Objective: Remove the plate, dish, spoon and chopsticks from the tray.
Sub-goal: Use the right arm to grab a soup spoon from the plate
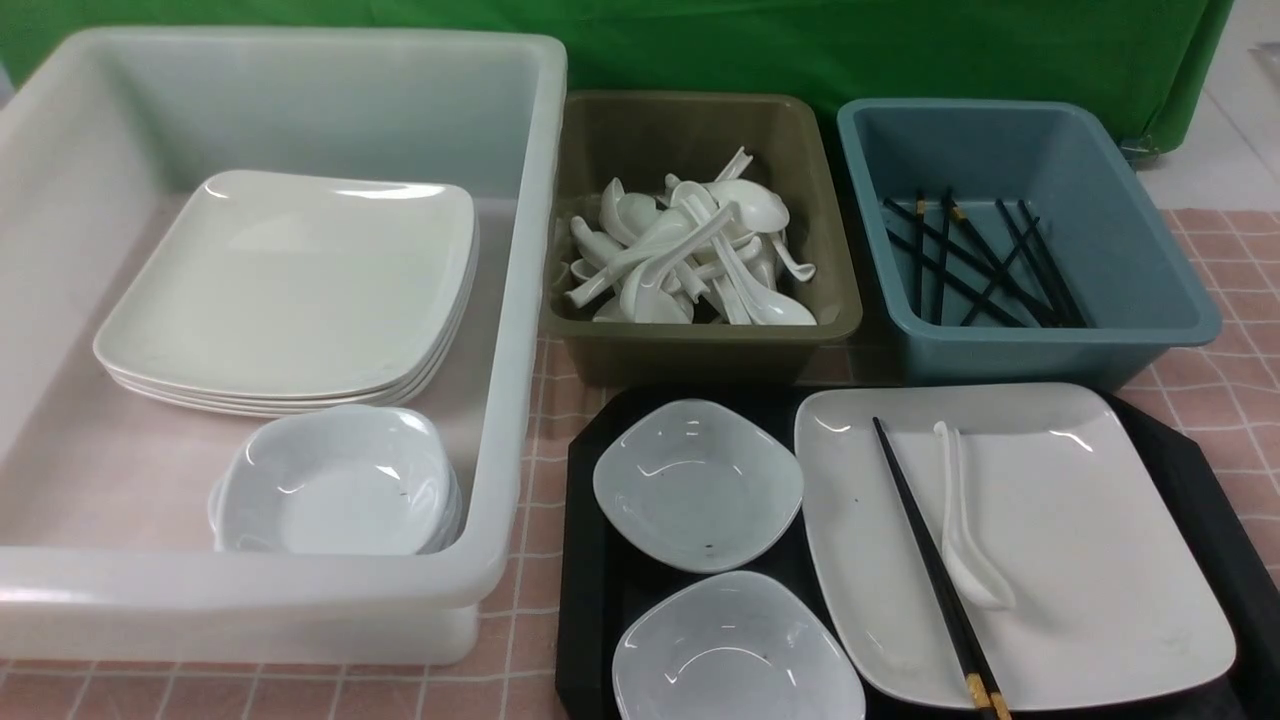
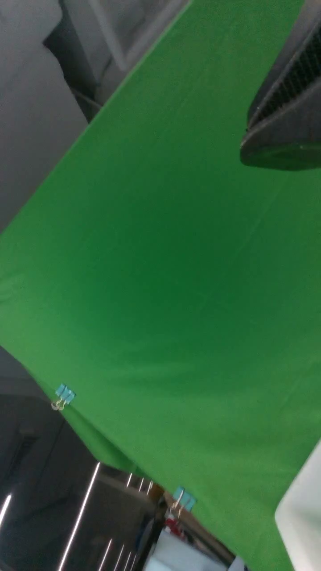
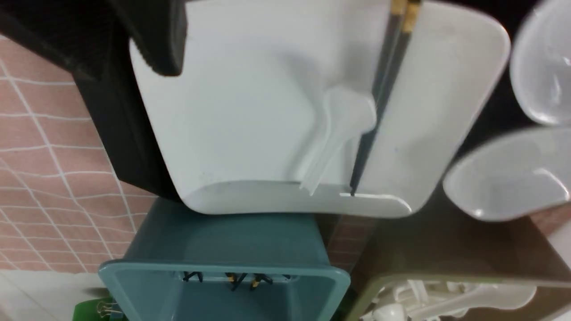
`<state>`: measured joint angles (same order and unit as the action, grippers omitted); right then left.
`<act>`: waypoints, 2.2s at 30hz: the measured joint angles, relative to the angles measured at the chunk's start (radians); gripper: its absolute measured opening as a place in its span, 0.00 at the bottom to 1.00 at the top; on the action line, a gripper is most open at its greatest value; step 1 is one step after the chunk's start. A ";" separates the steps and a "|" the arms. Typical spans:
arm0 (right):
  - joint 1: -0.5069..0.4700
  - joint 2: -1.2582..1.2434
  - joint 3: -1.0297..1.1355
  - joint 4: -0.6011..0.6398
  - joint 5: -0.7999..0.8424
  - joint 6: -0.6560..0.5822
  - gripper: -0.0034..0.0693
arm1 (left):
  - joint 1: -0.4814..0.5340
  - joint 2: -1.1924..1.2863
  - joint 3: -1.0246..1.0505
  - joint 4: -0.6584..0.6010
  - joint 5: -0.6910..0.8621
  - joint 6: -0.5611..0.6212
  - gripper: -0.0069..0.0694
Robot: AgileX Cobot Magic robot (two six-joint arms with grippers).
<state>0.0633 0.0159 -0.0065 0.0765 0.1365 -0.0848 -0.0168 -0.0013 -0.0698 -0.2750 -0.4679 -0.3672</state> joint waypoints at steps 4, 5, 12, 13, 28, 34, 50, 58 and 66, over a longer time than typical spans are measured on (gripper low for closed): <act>0.000 0.000 0.003 0.116 -0.191 0.262 0.38 | 0.000 0.092 -0.292 0.074 0.339 -0.032 0.12; 0.000 0.000 0.003 0.125 -0.235 0.329 0.38 | 0.000 0.143 -0.377 0.078 0.447 -0.032 0.12; 0.000 0.000 0.003 0.139 -0.405 0.430 0.38 | 0.000 0.613 -0.743 0.018 1.103 0.212 0.12; 0.000 0.000 0.003 0.139 -0.408 0.434 0.37 | 0.000 0.627 -0.748 0.014 1.119 0.231 0.12; 0.111 0.564 -0.658 0.127 0.486 0.183 0.09 | -0.126 1.171 -0.890 -0.255 1.359 0.664 0.08; 0.111 1.053 -0.921 0.055 0.672 0.100 0.17 | -0.455 1.294 -1.107 -0.179 1.365 0.645 0.07; 0.111 1.686 -1.159 0.043 0.441 0.069 0.75 | -0.684 1.748 -1.506 -0.064 1.389 0.644 0.07; 0.130 1.843 -1.162 0.048 0.291 0.066 0.76 | -0.684 1.832 -1.519 -0.064 1.393 0.642 0.07; 0.164 1.906 -1.162 0.050 0.203 0.060 0.75 | -0.684 1.838 -1.520 -0.023 1.396 0.641 0.07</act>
<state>0.2270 1.9219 -1.1685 0.1264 0.3396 -0.0245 -0.7008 1.8366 -1.5899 -0.2985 0.9283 0.2735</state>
